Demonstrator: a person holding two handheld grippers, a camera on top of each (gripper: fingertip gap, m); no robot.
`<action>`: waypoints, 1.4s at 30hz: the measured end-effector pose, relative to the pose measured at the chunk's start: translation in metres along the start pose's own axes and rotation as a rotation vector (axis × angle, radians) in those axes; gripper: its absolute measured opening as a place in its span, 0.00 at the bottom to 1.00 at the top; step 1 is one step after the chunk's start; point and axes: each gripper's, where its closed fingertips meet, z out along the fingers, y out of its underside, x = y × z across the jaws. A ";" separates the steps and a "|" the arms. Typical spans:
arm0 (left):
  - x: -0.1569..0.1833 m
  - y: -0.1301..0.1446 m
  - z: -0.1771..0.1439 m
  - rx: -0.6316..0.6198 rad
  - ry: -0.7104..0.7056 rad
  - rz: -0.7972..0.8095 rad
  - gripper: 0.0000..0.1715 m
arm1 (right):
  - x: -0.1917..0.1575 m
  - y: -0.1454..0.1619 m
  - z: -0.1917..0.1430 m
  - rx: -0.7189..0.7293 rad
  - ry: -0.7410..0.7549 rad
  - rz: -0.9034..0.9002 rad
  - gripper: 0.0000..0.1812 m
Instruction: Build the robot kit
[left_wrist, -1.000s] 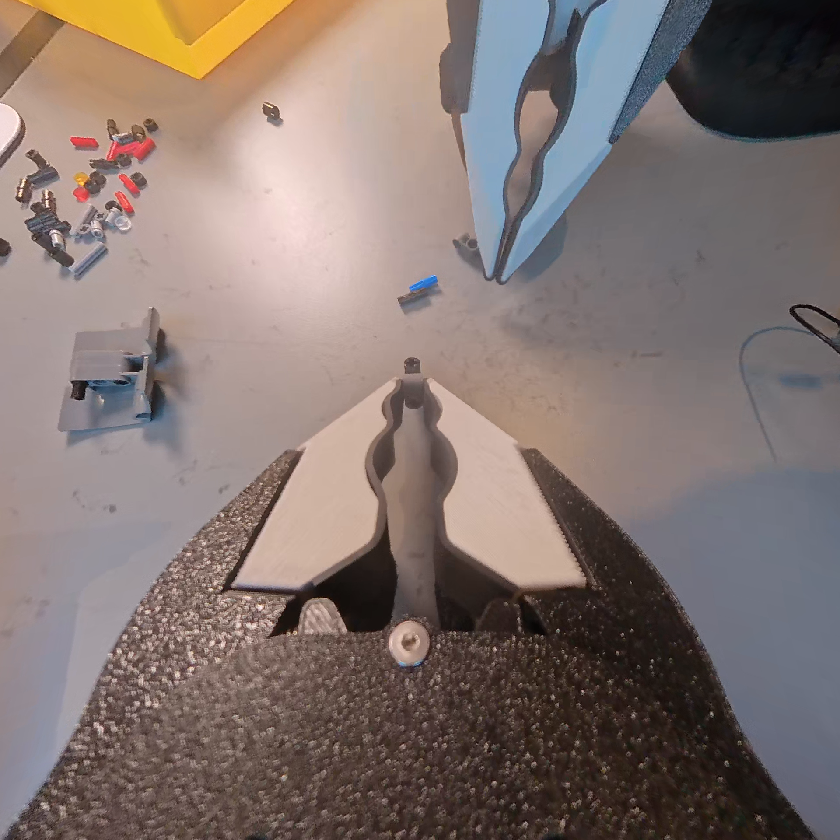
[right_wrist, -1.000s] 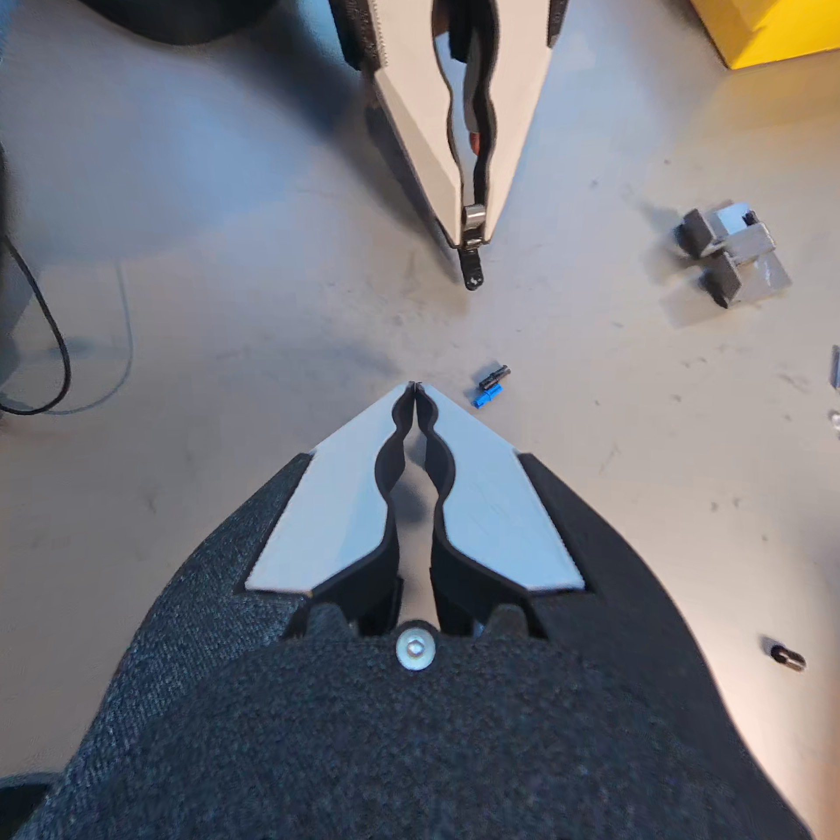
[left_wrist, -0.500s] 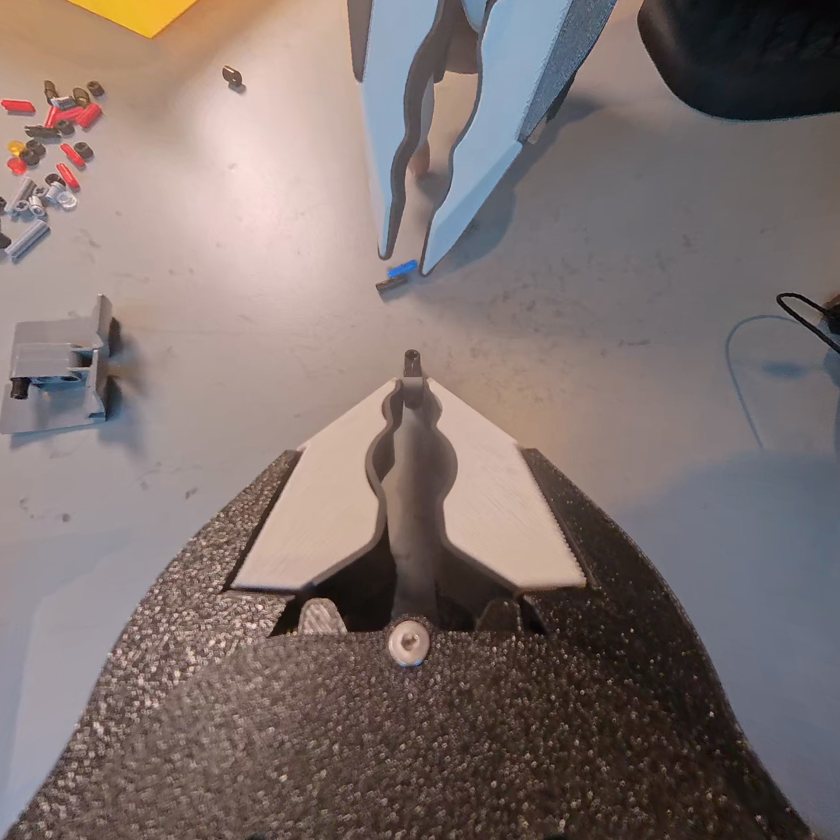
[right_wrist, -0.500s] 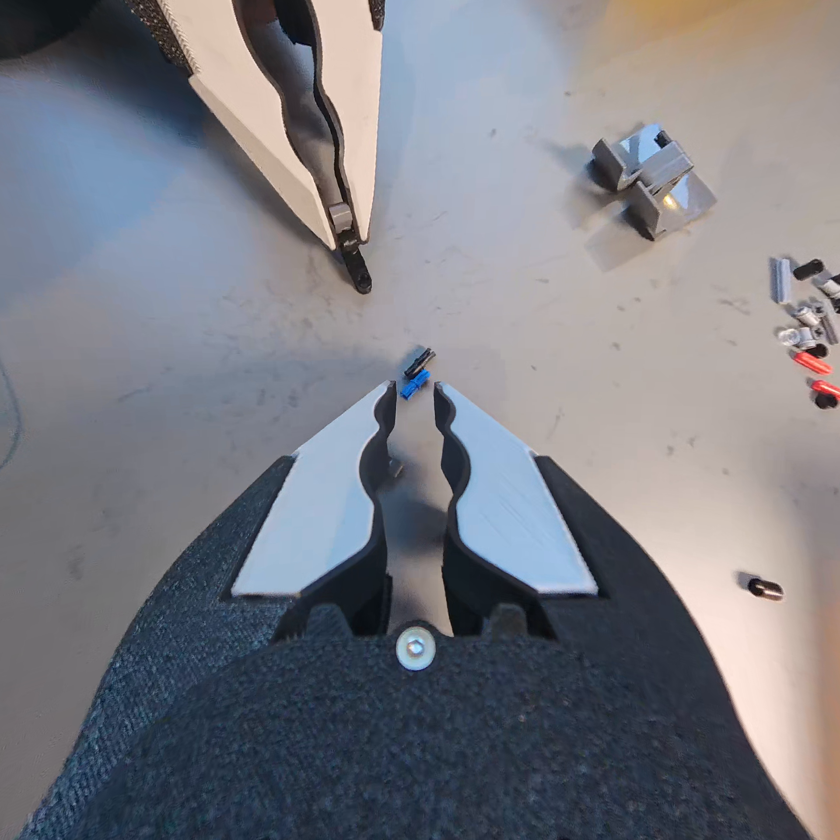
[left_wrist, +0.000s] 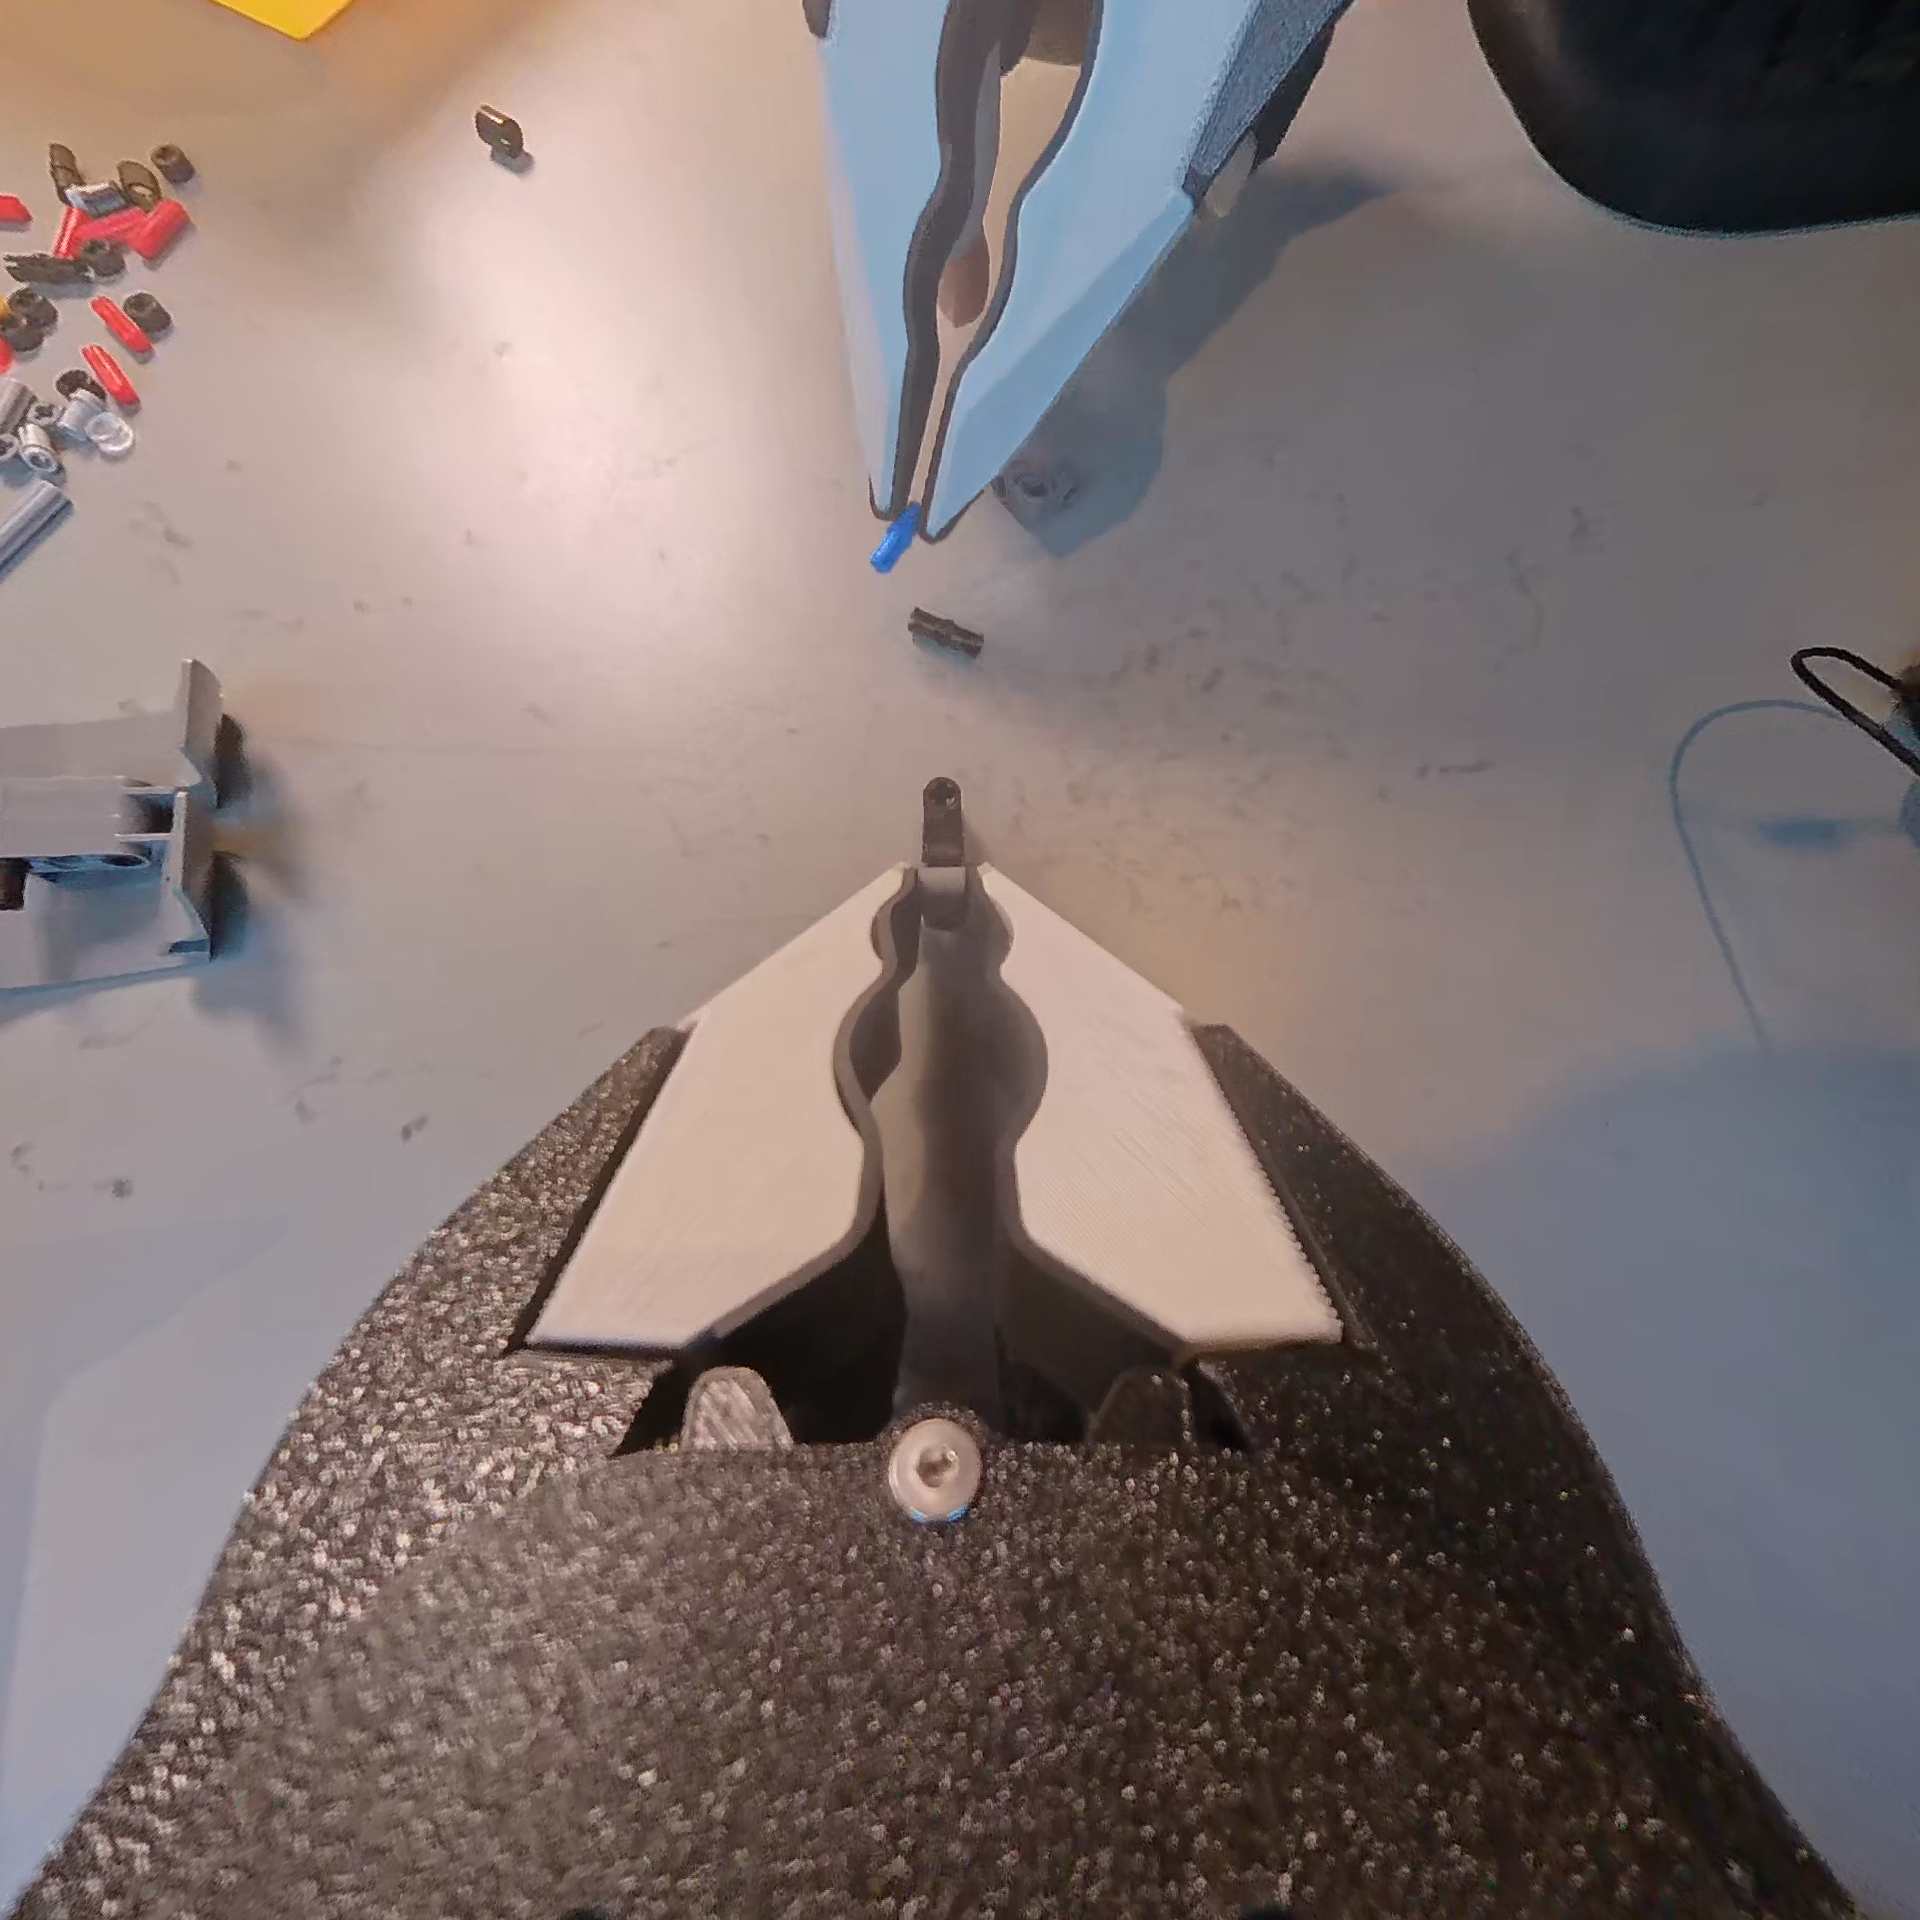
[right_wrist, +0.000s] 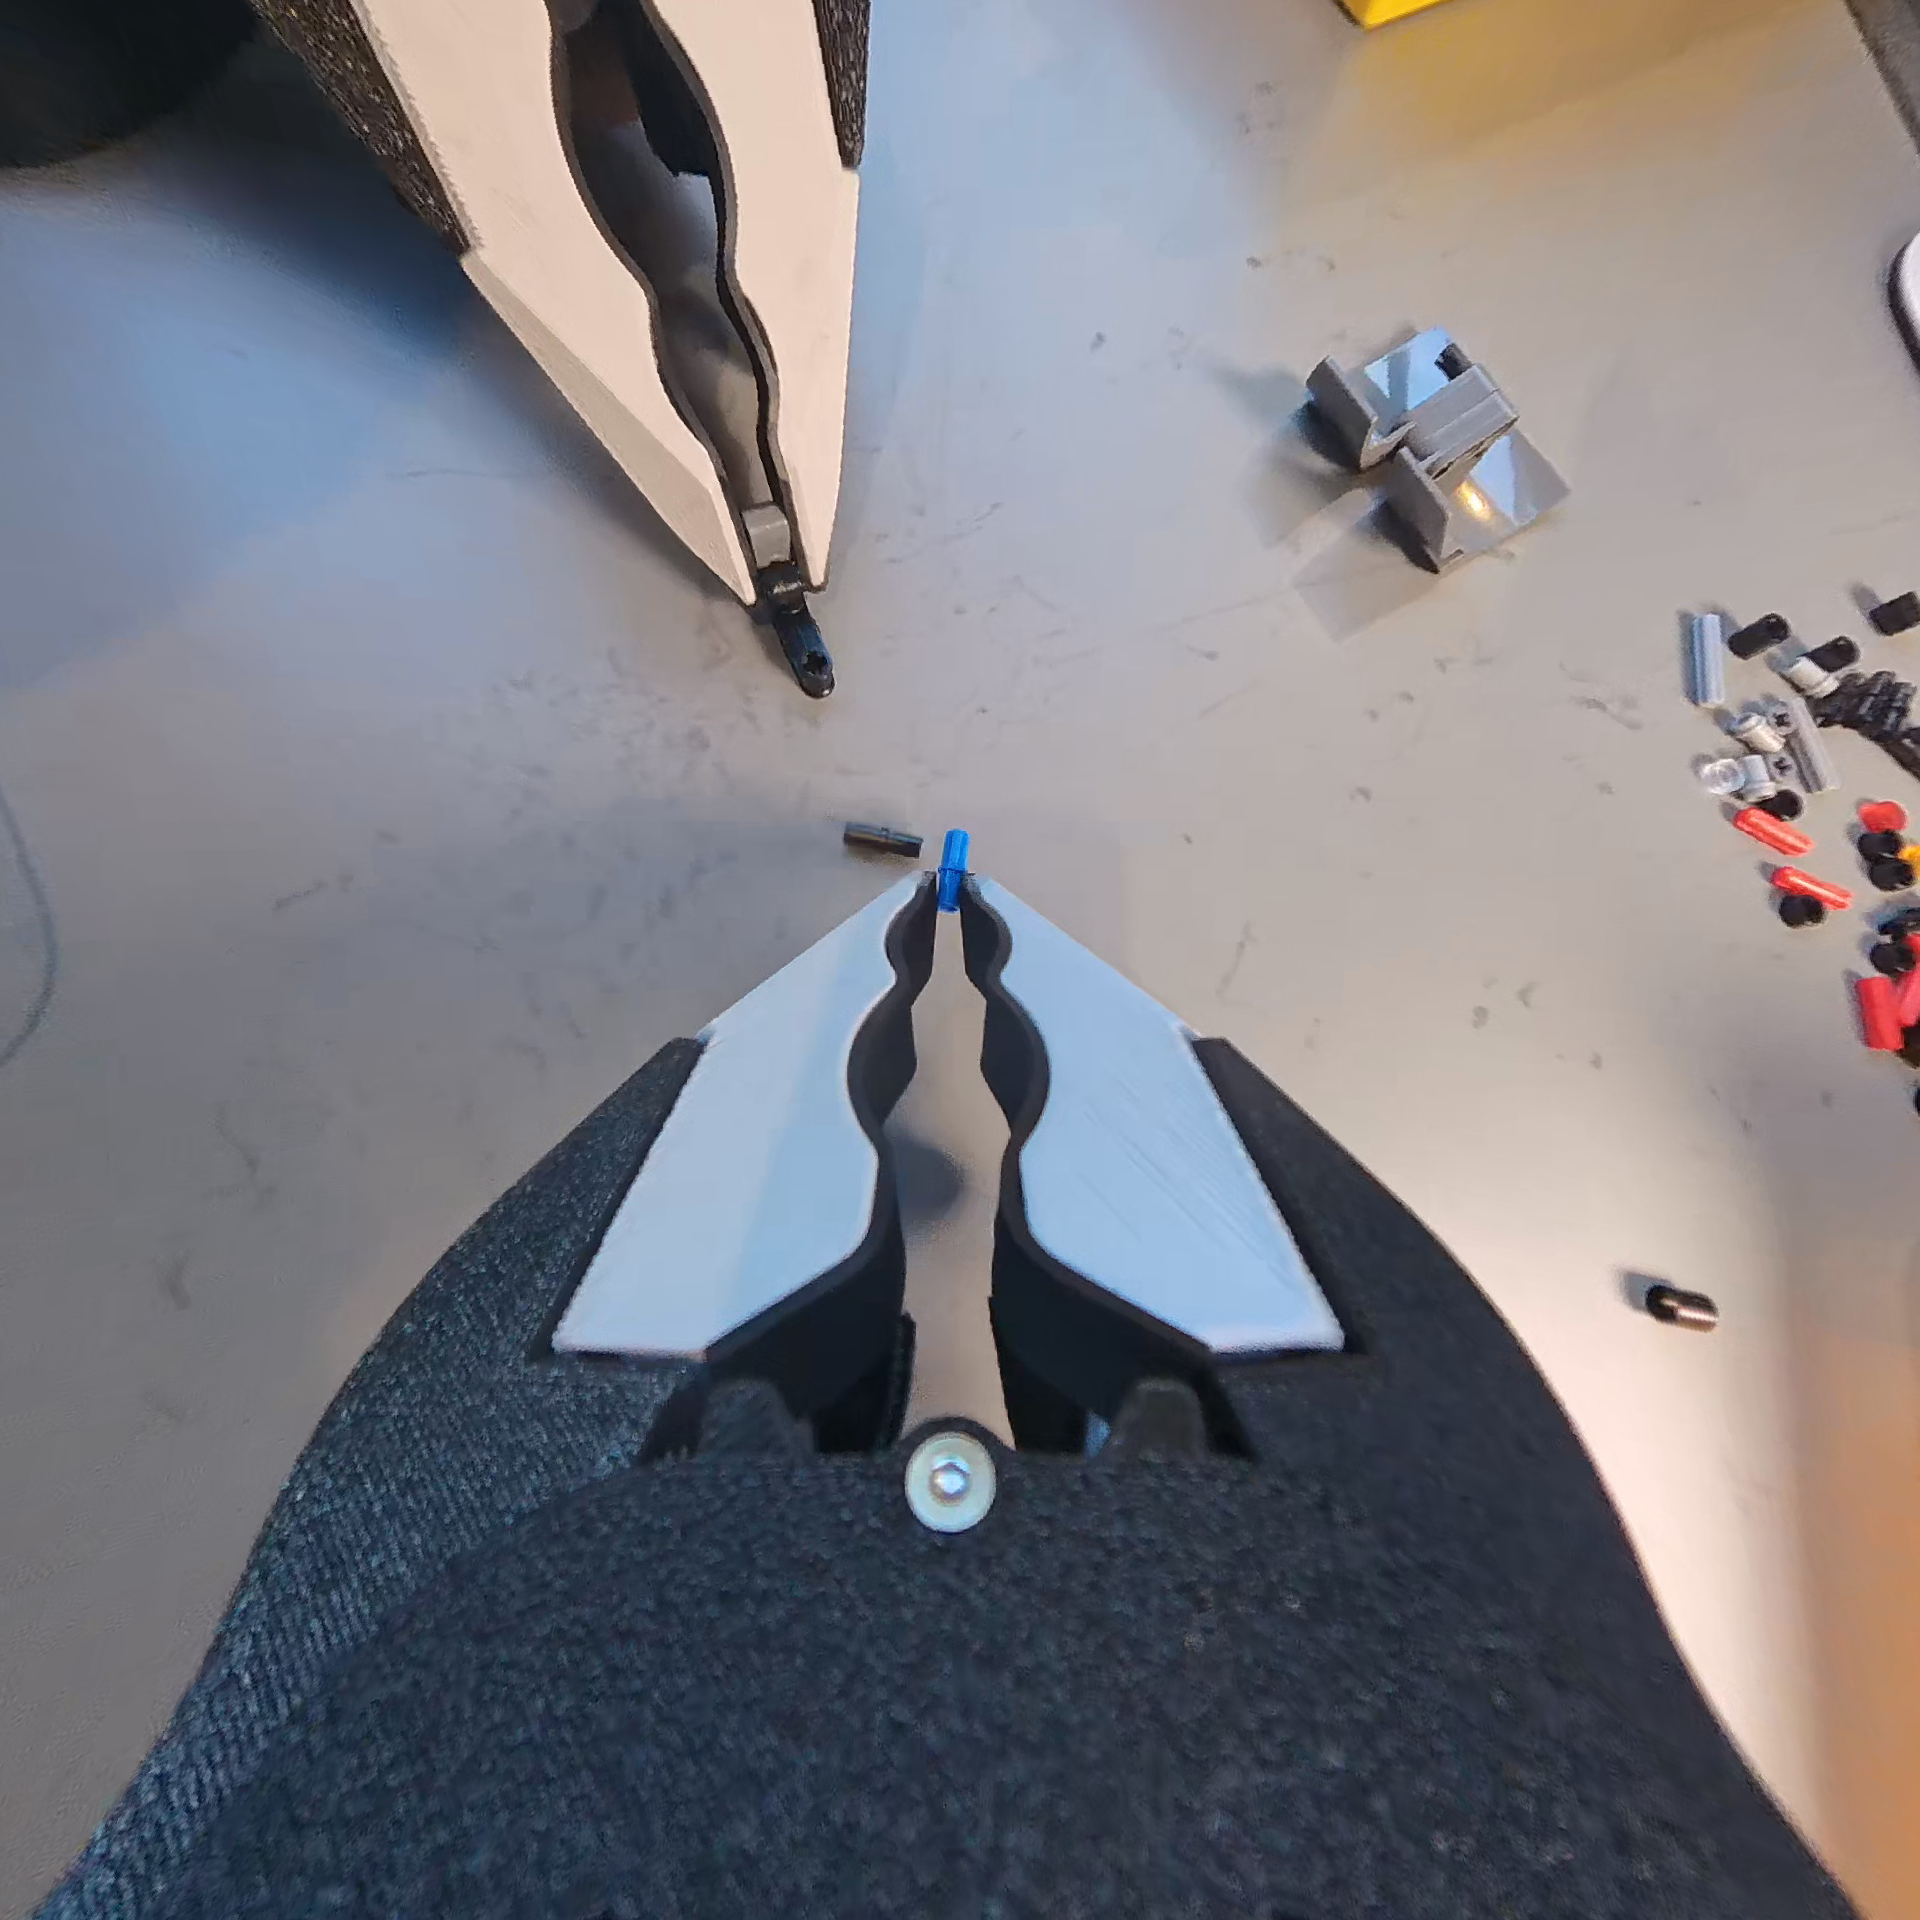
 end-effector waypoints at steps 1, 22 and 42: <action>0.000 0.001 0.000 -0.002 0.003 -0.003 0.05 | 0.000 -0.002 -0.001 0.012 0.002 -0.004 0.02; -0.004 -0.001 0.008 -0.031 -0.072 0.038 0.04 | -0.016 -0.027 -0.003 0.155 -0.021 -0.068 0.02; 0.001 -0.094 -0.067 0.738 0.438 -0.539 0.04 | -0.018 -0.100 -0.049 0.628 -0.002 0.025 0.02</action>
